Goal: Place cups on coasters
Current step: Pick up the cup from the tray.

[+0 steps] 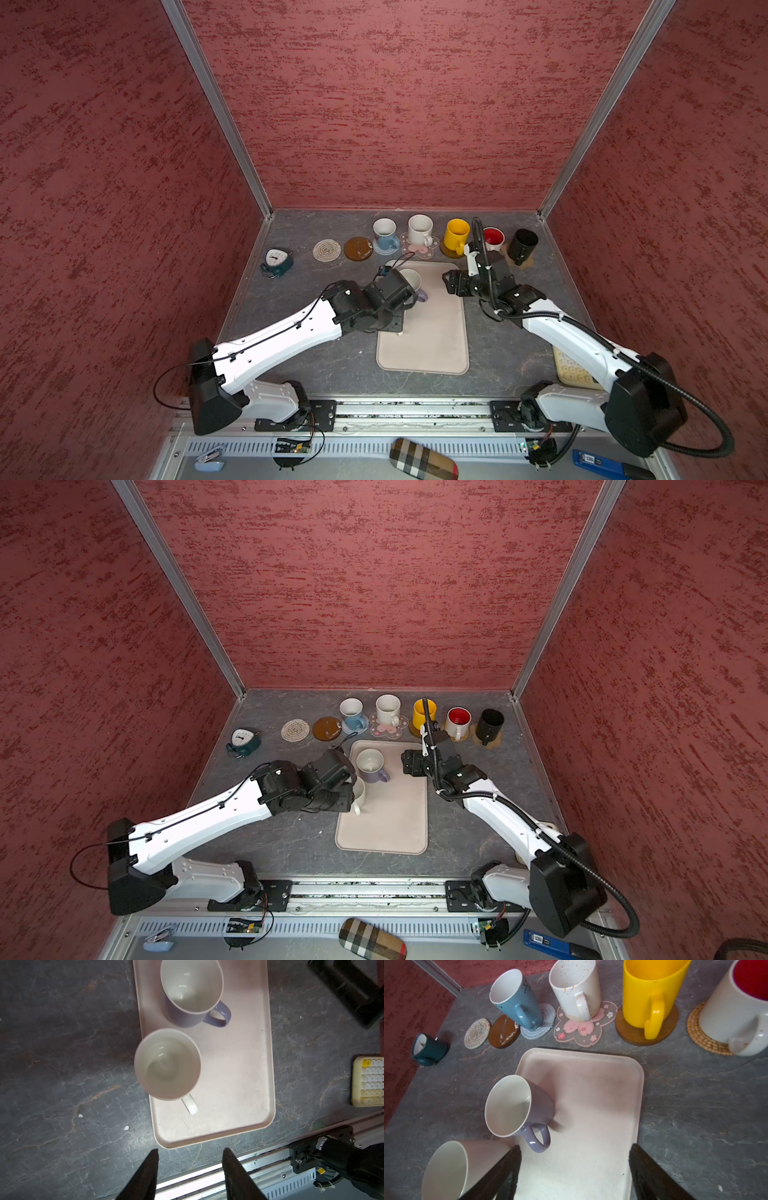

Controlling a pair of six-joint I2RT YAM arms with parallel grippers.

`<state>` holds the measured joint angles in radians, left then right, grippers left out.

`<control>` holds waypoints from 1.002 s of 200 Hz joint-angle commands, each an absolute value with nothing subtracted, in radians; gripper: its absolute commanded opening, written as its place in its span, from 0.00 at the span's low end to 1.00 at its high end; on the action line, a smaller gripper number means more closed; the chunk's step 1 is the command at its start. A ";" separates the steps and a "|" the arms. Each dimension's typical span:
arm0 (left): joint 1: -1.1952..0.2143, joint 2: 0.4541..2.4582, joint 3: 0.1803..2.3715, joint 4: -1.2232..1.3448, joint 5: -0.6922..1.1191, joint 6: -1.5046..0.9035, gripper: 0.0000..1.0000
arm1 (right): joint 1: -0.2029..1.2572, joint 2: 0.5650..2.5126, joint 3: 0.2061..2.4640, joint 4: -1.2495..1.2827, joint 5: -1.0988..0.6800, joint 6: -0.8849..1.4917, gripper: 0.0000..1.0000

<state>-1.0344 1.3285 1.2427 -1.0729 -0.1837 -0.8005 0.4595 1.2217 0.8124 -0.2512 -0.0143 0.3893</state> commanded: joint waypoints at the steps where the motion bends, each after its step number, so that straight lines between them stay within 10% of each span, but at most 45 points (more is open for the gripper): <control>1: -1.079 1.359 1.195 -1.100 -0.244 -0.987 0.53 | 0.433 1.158 0.774 -0.169 0.005 0.443 0.86; 89: -1.103 1.590 1.295 -1.026 -0.274 -1.063 0.69 | 0.394 1.036 0.672 -0.166 0.000 0.466 0.87; 200: -1.028 1.696 1.232 -0.914 -0.224 -1.051 0.51 | 0.394 0.996 0.641 -0.144 -0.021 0.483 0.87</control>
<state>-1.0363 1.6730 1.2465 -0.9382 -0.2317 -1.0580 0.4019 1.0145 0.6556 -0.1818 -0.0162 0.4675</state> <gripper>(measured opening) 0.541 0.873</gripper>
